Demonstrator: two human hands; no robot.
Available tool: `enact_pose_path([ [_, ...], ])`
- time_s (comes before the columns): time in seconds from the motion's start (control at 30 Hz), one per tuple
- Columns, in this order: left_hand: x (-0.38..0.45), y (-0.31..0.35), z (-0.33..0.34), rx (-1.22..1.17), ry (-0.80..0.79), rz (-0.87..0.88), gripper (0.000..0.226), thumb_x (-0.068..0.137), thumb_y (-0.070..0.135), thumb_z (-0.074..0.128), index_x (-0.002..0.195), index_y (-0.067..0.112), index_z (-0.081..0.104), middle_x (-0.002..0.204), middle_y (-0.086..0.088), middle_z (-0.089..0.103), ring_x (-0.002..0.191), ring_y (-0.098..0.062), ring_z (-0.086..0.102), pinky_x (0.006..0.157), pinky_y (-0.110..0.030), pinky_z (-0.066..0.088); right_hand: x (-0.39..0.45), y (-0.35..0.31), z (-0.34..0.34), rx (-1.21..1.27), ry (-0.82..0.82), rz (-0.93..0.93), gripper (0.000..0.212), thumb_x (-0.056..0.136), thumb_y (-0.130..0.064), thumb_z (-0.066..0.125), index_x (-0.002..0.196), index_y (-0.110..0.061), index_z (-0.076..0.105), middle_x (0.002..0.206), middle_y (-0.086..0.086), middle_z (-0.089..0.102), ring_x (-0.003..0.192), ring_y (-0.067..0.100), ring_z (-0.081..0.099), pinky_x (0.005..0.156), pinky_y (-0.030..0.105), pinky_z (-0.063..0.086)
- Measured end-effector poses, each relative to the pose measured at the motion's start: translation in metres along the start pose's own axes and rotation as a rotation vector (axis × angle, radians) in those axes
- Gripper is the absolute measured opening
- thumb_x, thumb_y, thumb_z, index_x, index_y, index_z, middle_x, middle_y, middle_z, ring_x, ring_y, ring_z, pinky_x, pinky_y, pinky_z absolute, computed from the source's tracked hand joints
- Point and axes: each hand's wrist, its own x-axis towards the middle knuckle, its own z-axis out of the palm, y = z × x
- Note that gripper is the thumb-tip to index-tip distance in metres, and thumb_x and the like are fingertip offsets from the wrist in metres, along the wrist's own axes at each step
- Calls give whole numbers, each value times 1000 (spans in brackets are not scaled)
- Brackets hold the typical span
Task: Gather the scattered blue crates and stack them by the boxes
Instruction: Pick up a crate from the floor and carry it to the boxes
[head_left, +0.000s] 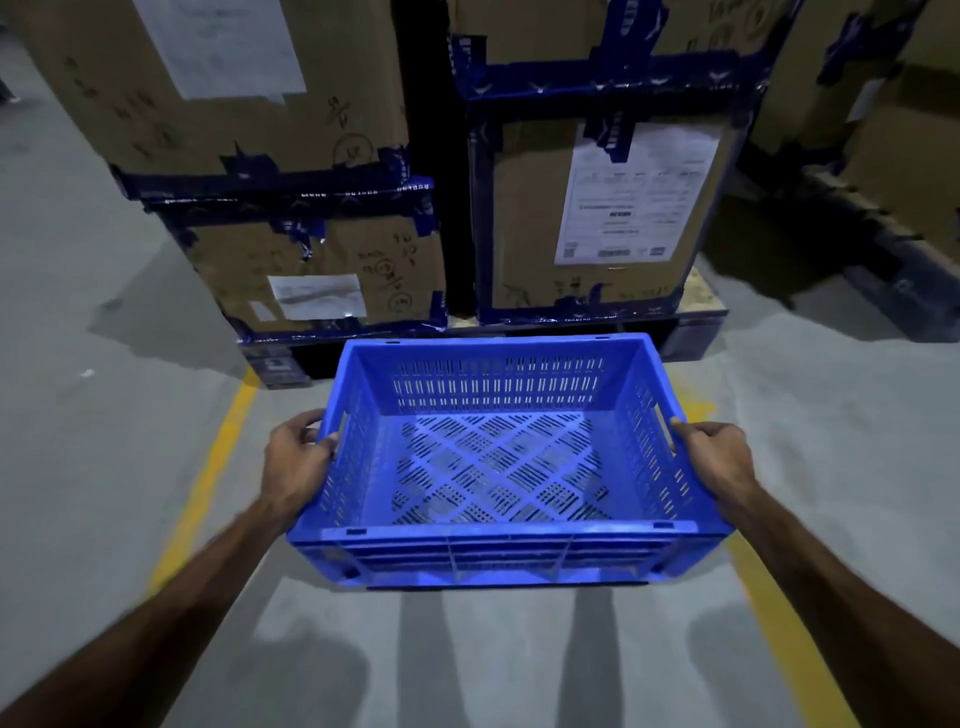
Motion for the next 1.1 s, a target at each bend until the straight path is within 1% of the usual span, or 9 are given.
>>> enact_pose_path([
  [0.1, 6, -16, 5, 19, -8, -13, 26, 100, 11, 63, 123, 20, 68, 87, -9, 76, 72, -25, 74, 71, -45, 62, 3, 3, 8, -9, -8, 8, 39, 86, -50, 68, 73, -15, 78, 76, 11, 76, 72, 35, 72, 78, 52, 61],
  [0.23, 9, -29, 11, 39, -10, -25, 30, 101, 14, 62, 130, 17, 65, 93, -11, 76, 74, -25, 74, 68, -40, 61, 4, 5, 18, -22, -19, 17, 36, 88, -49, 67, 78, -16, 78, 80, 11, 76, 74, 35, 72, 80, 52, 61],
  [0.3, 9, -36, 13, 46, -11, -29, 31, 101, 15, 61, 132, 17, 64, 98, -12, 76, 76, -25, 74, 68, -40, 62, 4, 8, 22, -33, -27, 27, 36, 88, -49, 66, 77, -16, 78, 79, 11, 76, 74, 35, 73, 80, 53, 61],
  [0.43, 7, -53, 17, 45, -11, -12, 24, 99, 19, 61, 117, 33, 65, 99, -5, 77, 81, -25, 76, 77, -53, 63, 1, 21, 28, -33, -29, 29, 37, 89, -50, 65, 78, -17, 77, 81, 8, 77, 75, 32, 73, 80, 52, 61],
  [0.5, 7, -59, 20, 49, -4, -19, 25, 100, 19, 59, 117, 37, 63, 100, -3, 76, 82, -24, 76, 77, -55, 63, 3, 27, 31, -26, -38, 42, 37, 88, -52, 65, 79, -19, 76, 80, 6, 77, 74, 31, 74, 80, 54, 61],
  [0.6, 10, -63, 22, 56, 16, -8, 28, 101, 21, 60, 126, 30, 64, 103, -3, 75, 85, -24, 75, 78, -54, 63, 5, 30, 32, -29, -40, 37, 35, 88, -53, 65, 78, -21, 75, 78, 5, 77, 73, 31, 75, 79, 57, 61],
  [0.8, 8, -63, 24, 61, 26, 7, 33, 102, 18, 58, 134, 22, 63, 109, -5, 72, 89, -24, 73, 81, -50, 62, -2, 23, 31, -30, -57, 31, 33, 94, -51, 64, 83, -21, 71, 81, 7, 77, 72, 30, 75, 78, 58, 62],
  [0.93, 6, -60, 25, 76, 30, 5, 35, 103, 20, 57, 138, 21, 60, 113, -5, 70, 89, -23, 73, 78, -44, 62, -5, 19, 29, -25, -62, 24, 32, 96, -49, 64, 84, -20, 70, 82, 7, 77, 70, 30, 76, 77, 57, 63],
  [1.1, 6, -59, 24, 89, 28, -12, 35, 103, 21, 57, 139, 22, 59, 114, -5, 70, 89, -24, 73, 77, -46, 63, -8, 17, 29, -15, -69, 13, 30, 98, -46, 63, 86, -19, 69, 81, 9, 76, 71, 30, 76, 80, 55, 63],
])
